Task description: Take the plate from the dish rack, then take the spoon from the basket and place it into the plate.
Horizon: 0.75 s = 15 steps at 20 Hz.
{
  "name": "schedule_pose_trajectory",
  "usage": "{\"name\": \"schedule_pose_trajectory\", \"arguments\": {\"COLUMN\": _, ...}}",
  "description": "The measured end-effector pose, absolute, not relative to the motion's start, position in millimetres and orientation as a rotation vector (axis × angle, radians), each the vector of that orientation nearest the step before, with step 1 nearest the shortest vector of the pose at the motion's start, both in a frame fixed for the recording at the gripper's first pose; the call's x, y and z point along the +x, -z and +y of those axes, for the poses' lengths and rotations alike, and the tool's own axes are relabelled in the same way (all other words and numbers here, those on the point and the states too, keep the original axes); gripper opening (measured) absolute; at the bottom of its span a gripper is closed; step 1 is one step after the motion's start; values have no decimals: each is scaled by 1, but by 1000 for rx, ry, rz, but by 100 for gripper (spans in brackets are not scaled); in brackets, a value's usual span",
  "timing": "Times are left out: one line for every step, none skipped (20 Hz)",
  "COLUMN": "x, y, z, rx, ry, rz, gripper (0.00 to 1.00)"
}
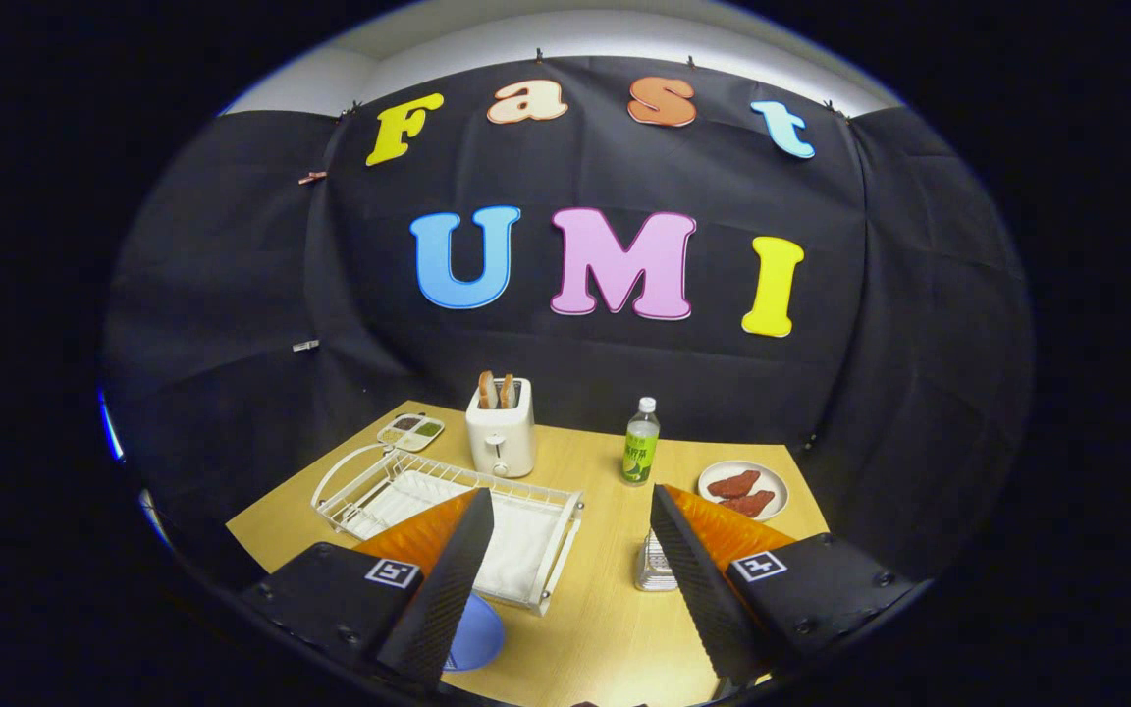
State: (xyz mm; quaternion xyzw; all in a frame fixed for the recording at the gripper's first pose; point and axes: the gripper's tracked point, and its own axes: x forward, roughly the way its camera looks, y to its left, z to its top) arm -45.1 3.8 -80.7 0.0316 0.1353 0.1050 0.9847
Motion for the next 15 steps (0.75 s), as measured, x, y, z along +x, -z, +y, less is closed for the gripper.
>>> {"name": "schedule_pose_trajectory", "arguments": {"x": -45, "y": 73, "z": -2, "rx": 66, "ry": -198, "rz": 253, "gripper": 99}}
{"name": "schedule_pose_trajectory", "arguments": {"x": -44, "y": 67, "z": -7, "rx": 69, "ry": -186, "rz": 239, "gripper": 99}}
{"name": "schedule_pose_trajectory", "arguments": {"x": -45, "y": 62, "z": -12, "rx": 74, "ry": -173, "rz": 227, "gripper": 99}}
{"name": "schedule_pose_trajectory", "arguments": {"x": -45, "y": 57, "z": -15, "rx": 81, "ry": -161, "rz": 215, "gripper": 99}}
{"name": "schedule_pose_trajectory", "arguments": {"x": -46, "y": 52, "z": -19, "rx": 88, "ry": -153, "rz": 202, "gripper": 98}}
{"name": "schedule_pose_trajectory", "arguments": {"x": -45, "y": 48, "z": -21, "rx": 95, "ry": -146, "rz": 188, "gripper": 98}}
{"name": "schedule_pose_trajectory", "arguments": {"x": -46, "y": 45, "z": -24, "rx": 96, "ry": -140, "rz": 179, "gripper": 98}}
{"name": "schedule_pose_trajectory", "arguments": {"x": -46, "y": 42, "z": -29, "rx": 95, "ry": -125, "rz": 170, "gripper": 98}}
{"name": "schedule_pose_trajectory", "arguments": {"x": -47, "y": 39, "z": -33, "rx": 94, "ry": -112, "rz": 159, "gripper": 98}}
{"name": "schedule_pose_trajectory", "arguments": {"x": -46, "y": 36, "z": -35, "rx": 94, "ry": -100, "rz": 147, "gripper": 98}}
{"name": "schedule_pose_trajectory", "arguments": {"x": -47, "y": 35, "z": -38, "rx": 92, "ry": -90, "rz": 141, "gripper": 98}}
{"name": "schedule_pose_trajectory", "arguments": {"x": -47, "y": 35, "z": -41, "rx": 91, "ry": -85, "rz": 141, "gripper": 98}}
{"name": "schedule_pose_trajectory", "arguments": {"x": -48, "y": 35, "z": -42, "rx": 94, "ry": -80, "rz": 142, "gripper": 98}}
{"name": "schedule_pose_trajectory", "arguments": {"x": -48, "y": 36, "z": -42, "rx": 102, "ry": -84, "rz": 146, "gripper": 98}}
{"name": "schedule_pose_trajectory", "arguments": {"x": -49, "y": 36, "z": -42, "rx": 114, "ry": -85, "rz": 151, "gripper": 98}}
